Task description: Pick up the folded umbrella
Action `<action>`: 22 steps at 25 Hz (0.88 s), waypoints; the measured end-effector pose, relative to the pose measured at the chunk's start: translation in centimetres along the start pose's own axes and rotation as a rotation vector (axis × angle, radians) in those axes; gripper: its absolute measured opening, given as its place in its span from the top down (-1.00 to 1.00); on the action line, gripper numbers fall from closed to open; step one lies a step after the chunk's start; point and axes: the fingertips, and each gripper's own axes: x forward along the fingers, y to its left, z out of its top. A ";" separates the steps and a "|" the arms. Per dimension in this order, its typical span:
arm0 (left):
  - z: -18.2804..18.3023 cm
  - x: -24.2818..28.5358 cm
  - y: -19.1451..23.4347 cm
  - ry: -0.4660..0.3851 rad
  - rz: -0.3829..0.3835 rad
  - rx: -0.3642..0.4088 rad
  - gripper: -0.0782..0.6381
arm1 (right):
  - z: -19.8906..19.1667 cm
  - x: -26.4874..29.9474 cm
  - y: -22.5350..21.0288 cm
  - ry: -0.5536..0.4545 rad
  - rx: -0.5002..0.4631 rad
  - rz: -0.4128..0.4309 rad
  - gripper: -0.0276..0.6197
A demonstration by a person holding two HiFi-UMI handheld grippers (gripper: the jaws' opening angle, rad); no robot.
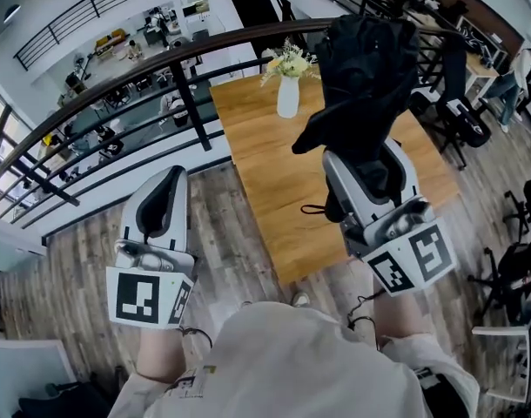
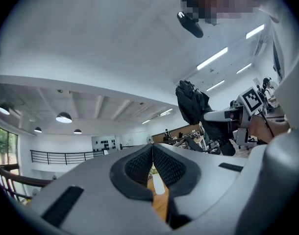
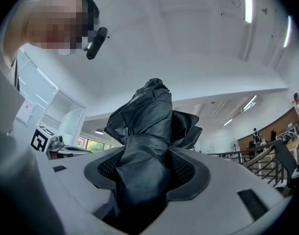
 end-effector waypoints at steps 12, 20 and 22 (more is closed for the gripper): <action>-0.1 -3.2 -2.5 0.007 -0.007 0.065 0.73 | -0.4 -4.2 2.3 0.005 -0.087 -0.029 0.06; -2.0 -3.0 -3.8 0.041 -0.043 0.032 0.73 | -4.0 -4.2 2.2 0.103 -0.058 -0.021 0.06; -2.0 -2.9 -3.7 0.042 -0.045 0.028 0.73 | -4.4 -4.0 2.2 0.114 -0.053 -0.022 0.06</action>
